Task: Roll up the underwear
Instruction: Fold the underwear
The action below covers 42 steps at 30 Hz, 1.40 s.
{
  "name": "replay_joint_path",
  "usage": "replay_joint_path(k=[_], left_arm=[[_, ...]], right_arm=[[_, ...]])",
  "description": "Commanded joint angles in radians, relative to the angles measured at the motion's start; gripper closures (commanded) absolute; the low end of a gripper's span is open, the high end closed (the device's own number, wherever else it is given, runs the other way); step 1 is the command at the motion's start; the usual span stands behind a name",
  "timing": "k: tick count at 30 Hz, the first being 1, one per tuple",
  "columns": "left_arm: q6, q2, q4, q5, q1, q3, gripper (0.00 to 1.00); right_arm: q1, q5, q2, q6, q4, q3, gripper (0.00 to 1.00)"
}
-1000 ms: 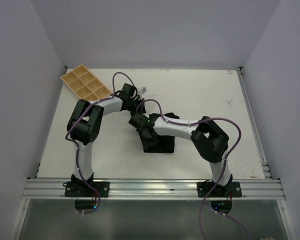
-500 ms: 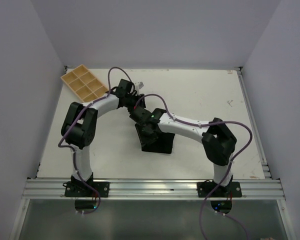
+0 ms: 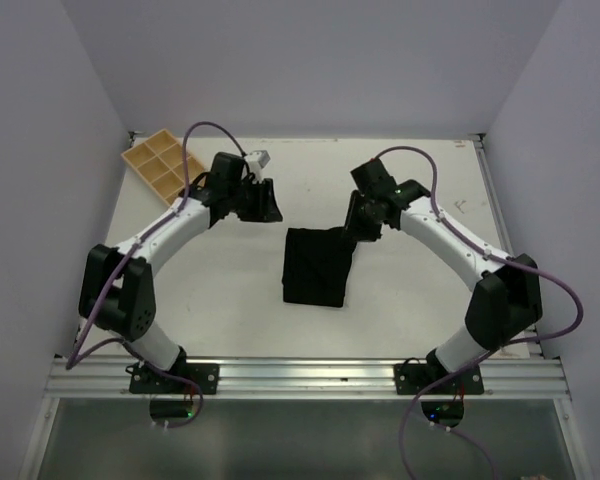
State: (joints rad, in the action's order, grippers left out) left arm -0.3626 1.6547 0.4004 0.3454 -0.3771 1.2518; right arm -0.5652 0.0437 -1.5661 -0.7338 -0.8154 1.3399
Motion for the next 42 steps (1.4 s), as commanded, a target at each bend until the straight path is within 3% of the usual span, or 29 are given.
replay_joint_path(k=[1,6,13,23,28,33,39,42], left_arm=[[-0.001,-0.134,-0.061,0.011,-0.081,-0.113,0.51],[-0.123,-0.228,-0.239,-0.008,-0.25,-0.291,0.51],[-0.203,-0.141,-0.33,-0.031,-0.436,-0.313,0.52],[-0.262,-0.02,-0.428,-0.078,-0.537,-0.342,0.53],[-0.271,0.027,-0.436,-0.088,-0.556,-0.38,0.53],[-0.268,0.045,-0.425,-0.101,-0.557,-0.411,0.53],[-0.251,0.059,-0.402,-0.115,-0.559,-0.427,0.54],[-0.253,-0.01,-0.411,-0.132,-0.56,-0.433,0.55]], right_arm=[[0.105,-0.013,-0.083,0.0,-0.005,0.047,0.63],[0.172,-0.035,-0.219,0.034,0.002,0.145,0.57],[0.206,-0.064,-0.353,0.073,0.061,0.15,0.58],[0.222,-0.07,-0.463,0.105,0.101,0.182,0.61],[0.228,-0.047,-0.503,0.137,0.099,0.225,0.75],[0.235,-0.021,-0.552,0.188,0.065,0.295,0.96],[0.238,-0.015,-0.558,0.226,0.044,0.338,1.0],[0.237,-0.027,-0.542,0.209,0.051,0.314,1.0]])
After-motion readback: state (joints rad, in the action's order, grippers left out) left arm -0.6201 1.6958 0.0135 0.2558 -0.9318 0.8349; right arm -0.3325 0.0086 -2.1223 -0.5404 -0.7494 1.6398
